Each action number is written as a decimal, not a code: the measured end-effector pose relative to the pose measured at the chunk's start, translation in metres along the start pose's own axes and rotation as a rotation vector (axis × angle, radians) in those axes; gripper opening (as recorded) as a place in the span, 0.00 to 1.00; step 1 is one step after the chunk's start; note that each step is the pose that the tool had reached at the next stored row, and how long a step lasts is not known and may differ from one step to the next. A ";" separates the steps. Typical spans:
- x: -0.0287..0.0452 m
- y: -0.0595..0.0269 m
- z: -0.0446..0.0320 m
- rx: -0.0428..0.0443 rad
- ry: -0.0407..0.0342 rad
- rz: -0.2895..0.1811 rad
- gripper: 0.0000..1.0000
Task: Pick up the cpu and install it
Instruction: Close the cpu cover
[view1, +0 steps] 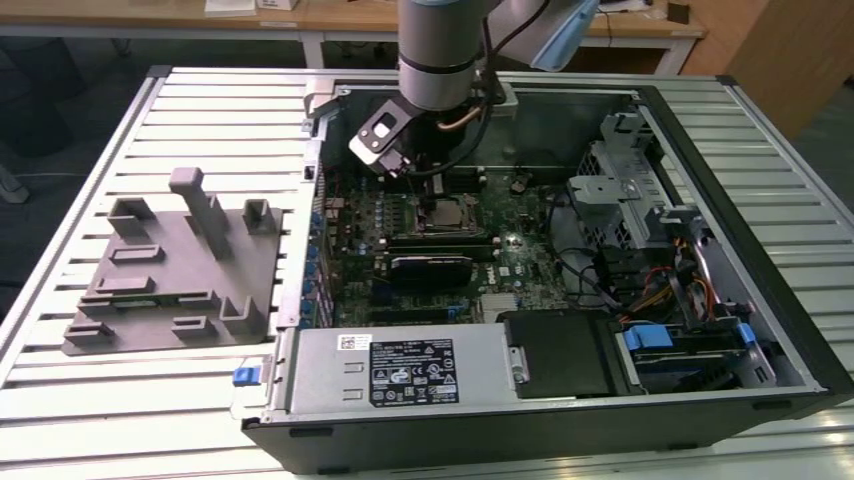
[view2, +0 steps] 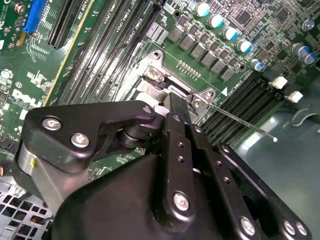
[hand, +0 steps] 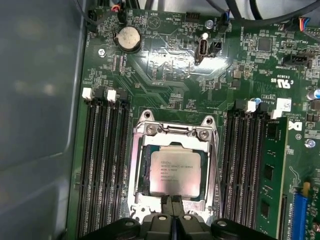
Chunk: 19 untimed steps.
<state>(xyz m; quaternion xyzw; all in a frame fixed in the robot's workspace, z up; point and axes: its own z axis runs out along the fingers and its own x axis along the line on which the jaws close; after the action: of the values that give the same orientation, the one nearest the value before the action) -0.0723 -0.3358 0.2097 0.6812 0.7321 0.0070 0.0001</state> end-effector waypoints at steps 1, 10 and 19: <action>0.0000 0.0000 0.0008 0.0000 0.0000 0.000 0.11; -0.0001 -0.0001 0.0083 -0.0001 0.0022 0.000 0.11; -0.0005 0.0046 0.0099 0.0002 0.0019 0.000 0.11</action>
<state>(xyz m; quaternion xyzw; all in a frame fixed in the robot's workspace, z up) -0.0676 -0.3358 0.1999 0.6812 0.7320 0.0076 -0.0007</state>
